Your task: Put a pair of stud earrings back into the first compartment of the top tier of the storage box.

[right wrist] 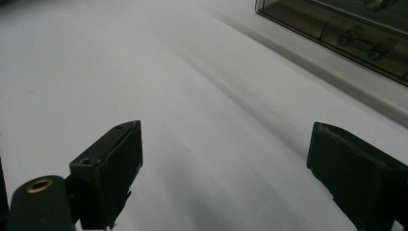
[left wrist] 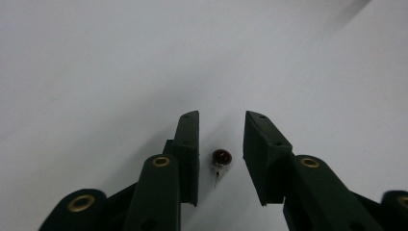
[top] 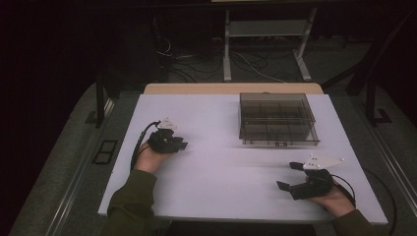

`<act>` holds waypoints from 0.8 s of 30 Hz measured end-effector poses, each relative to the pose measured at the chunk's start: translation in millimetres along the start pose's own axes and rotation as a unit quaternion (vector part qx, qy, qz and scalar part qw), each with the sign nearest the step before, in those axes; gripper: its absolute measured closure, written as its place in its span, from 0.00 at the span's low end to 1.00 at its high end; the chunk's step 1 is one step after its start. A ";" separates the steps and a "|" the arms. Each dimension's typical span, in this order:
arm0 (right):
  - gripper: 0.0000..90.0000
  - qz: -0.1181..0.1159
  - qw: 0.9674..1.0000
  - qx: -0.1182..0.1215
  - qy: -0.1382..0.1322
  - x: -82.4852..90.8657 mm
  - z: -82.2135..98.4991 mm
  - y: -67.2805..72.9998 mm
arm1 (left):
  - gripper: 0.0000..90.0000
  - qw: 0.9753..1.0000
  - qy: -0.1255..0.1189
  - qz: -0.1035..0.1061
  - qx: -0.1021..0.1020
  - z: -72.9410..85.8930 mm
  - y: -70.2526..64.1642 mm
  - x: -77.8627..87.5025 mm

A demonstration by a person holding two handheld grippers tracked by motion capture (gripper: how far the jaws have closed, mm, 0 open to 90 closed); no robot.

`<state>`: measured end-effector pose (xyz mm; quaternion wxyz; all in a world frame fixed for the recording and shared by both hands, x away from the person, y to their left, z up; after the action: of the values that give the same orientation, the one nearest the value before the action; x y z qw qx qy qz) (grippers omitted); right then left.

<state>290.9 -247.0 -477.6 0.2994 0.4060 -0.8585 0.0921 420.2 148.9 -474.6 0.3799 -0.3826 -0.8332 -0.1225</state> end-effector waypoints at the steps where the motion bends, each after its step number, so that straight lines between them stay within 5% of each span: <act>1: 0.13 0.000 1.000 0.000 0.000 0.0 0.0 0.0 | 0.76 1.000 0.003 0.001 -0.003 1.2 0.9 -0.9; 24: 0.13 0.001 1.000 -0.001 0.001 -0.2 0.1 -0.1 | 0.87 0.999 0.033 -0.010 -0.010 8.0 2.7 -7.7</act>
<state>291.1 -246.9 -477.8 0.3004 0.4045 -0.8589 0.0923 421.0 150.5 -485.9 0.4024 -0.3734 -0.8228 -0.1473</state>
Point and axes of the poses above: each handheld gripper's, and its own axes: x roughly backward along the jaws, z roughly out of its underside, y roughly to its left, the point moved 6 cm from there along -x, roughly forward along the jaws, and after that the axes turned 2 degrees about x, right-handed, at the moved point
